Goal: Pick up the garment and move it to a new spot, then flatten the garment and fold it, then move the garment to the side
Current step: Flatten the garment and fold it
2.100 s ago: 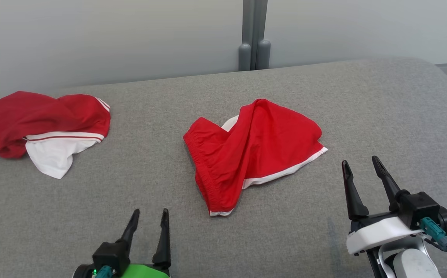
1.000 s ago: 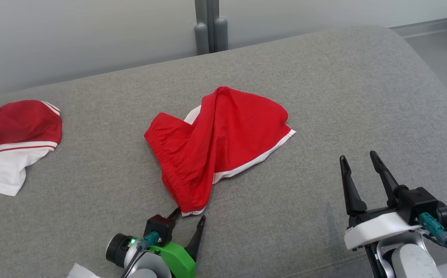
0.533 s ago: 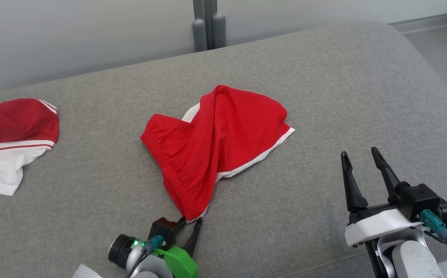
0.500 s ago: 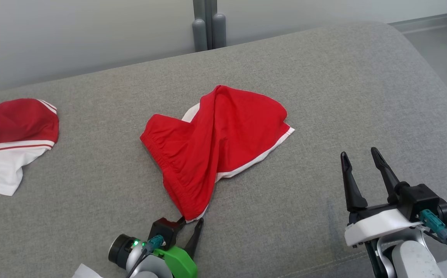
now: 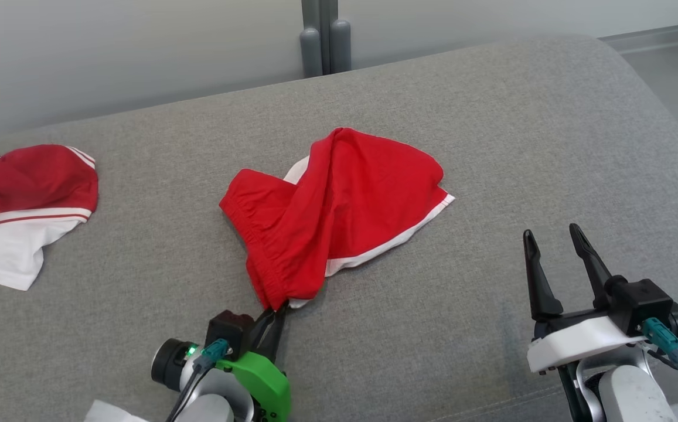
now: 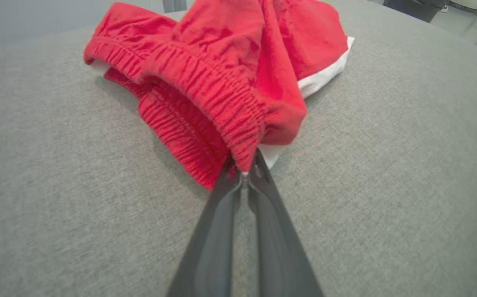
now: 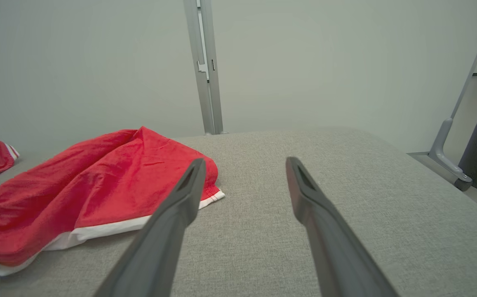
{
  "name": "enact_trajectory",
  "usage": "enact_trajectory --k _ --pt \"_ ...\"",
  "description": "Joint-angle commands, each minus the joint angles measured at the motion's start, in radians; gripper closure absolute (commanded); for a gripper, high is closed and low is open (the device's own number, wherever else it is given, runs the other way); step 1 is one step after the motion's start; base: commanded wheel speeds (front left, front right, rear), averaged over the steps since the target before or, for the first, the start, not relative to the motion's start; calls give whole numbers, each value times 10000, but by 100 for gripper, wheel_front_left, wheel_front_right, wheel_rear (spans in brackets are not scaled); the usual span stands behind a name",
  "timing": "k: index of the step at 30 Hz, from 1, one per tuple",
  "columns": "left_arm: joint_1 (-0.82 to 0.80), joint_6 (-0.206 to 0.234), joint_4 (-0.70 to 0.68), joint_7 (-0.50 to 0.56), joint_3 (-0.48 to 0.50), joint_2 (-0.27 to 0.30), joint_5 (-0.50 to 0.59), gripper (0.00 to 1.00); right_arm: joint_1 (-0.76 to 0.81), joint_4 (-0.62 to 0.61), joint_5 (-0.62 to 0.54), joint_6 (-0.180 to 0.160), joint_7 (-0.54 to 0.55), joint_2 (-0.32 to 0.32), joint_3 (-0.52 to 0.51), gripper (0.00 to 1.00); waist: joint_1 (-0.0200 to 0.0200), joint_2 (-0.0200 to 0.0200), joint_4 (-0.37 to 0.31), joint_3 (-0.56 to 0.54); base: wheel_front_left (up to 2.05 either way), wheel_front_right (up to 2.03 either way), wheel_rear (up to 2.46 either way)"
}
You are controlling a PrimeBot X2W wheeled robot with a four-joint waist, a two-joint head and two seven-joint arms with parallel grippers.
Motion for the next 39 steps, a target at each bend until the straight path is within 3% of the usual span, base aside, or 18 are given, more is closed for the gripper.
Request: enact_trajectory --k 1,9,18,30,39 --pt "255 61 -300 -1 225 147 -74 100 18 68 50 1 -32 -22 0 0 0 0 138 -25 0 0 0" --pt "1049 445 -1901 -1 1681 400 -193 100 -181 962 -332 1 -32 -54 23 0 0 0 745 -59 0 0 0" --pt "837 667 -1789 -2 2731 520 -220 100 -941 2359 -395 1 88 -459 853 0 0 0 949 57 0 0 0" --pt "359 436 -1442 -2 2856 236 123 100 -3173 5502 -674 1 186 -1451 3370 0 0 0 1360 410 0 0 0" --pt "254 293 -1628 -2 2847 81 251 100 -4363 7260 -194 1 4 -1480 4187 0 0 0 1777 691 0 0 0"
